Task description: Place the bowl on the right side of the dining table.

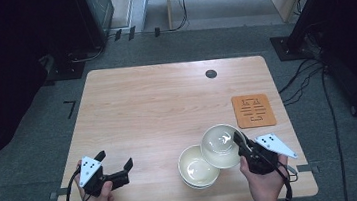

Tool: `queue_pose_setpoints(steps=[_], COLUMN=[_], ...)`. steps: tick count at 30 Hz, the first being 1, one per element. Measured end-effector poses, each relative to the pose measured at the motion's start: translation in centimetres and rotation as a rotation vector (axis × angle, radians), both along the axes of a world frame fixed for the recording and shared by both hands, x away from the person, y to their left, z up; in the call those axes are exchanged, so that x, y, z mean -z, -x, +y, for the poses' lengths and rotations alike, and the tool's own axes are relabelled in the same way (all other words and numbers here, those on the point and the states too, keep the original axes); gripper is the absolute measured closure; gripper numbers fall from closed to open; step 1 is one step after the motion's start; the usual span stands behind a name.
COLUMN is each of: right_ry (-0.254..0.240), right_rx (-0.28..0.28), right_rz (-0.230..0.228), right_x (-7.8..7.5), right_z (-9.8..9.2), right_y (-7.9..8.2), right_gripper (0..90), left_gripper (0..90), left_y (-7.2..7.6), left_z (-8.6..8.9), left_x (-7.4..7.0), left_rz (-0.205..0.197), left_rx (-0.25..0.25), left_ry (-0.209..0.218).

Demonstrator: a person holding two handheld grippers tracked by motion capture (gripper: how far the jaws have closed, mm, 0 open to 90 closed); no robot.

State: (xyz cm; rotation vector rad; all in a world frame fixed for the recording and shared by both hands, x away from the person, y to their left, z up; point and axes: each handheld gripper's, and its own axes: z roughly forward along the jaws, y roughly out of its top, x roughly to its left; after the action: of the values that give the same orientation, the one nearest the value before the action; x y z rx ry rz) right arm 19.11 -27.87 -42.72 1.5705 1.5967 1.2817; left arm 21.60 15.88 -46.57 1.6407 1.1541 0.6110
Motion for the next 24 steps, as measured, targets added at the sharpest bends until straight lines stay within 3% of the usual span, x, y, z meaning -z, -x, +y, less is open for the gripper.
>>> queue_pose_setpoints(steps=[3, 6, 11, 15, 17, 24], right_ry=[-0.001, -0.001, 0.001, -0.001, 0.003, -0.001], right_rx=[0.01, 0.02, 0.036, 0.048, 0.054, 0.083], right_rz=[0.001, 0.0, 0.003, 0.005, 0.005, 0.008], right_x=[0.0, 0.0, 0.1, 0.2, 0.2, 0.4], right_z=[-0.3, -0.7, -1.2, -1.5, -1.8, -2.7], right_y=[0.0, -0.1, -0.2, -0.3, -0.4, -0.6], right_gripper=[82.5, 82.5, 82.4, 82.4, 82.4, 82.4], left_gripper=[0.0, 0.0, 0.0, 0.0, 0.0, 0.0], left_y=[0.0, -0.2, -0.8, -1.0, -1.4, -1.9], left_z=[0.9, 1.7, 3.2, 3.8, 4.1, 5.1], left_x=[0.3, 0.9, 1.9, 2.3, 2.9, 3.7], left_rz=[0.0, 0.005, 0.046, 0.055, 0.068, 0.123], left_rx=[-0.018, -0.043, -0.082, -0.092, -0.105, -0.137], left_ry=[-0.017, -0.066, -0.085, -0.104, -0.157, -0.172])
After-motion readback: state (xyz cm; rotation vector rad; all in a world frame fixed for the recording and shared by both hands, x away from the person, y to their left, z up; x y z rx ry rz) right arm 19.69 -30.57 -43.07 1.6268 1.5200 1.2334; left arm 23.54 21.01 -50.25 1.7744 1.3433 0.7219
